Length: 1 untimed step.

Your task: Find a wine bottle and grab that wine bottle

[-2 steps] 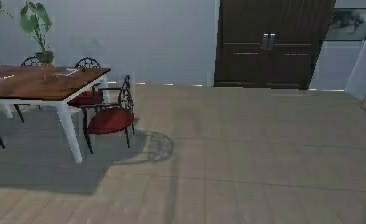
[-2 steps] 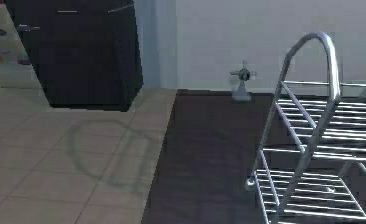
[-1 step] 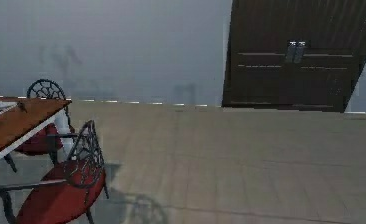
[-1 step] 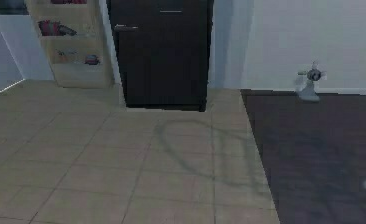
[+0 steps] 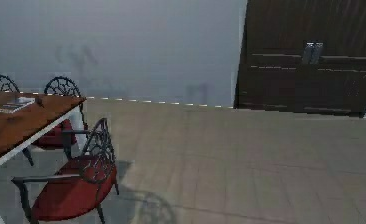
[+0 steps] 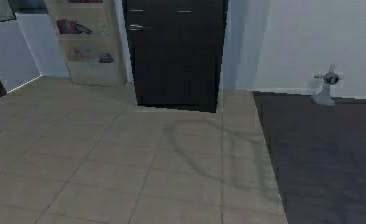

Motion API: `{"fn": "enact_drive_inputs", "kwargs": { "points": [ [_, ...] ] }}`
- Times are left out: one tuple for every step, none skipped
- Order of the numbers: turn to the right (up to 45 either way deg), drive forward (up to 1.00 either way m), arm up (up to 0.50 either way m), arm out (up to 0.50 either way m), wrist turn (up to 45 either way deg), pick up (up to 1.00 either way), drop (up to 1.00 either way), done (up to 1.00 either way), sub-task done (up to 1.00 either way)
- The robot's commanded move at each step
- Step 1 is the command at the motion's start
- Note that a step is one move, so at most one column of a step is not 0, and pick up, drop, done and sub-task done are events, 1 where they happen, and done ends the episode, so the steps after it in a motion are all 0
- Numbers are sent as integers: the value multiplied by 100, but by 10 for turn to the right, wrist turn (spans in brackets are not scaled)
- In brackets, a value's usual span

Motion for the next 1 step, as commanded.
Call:
{"fn": "enact_drive_inputs", "kwargs": {
  "points": [
    [0, 100, 0, 0, 0, 0, 0, 0, 0]
  ]
}}
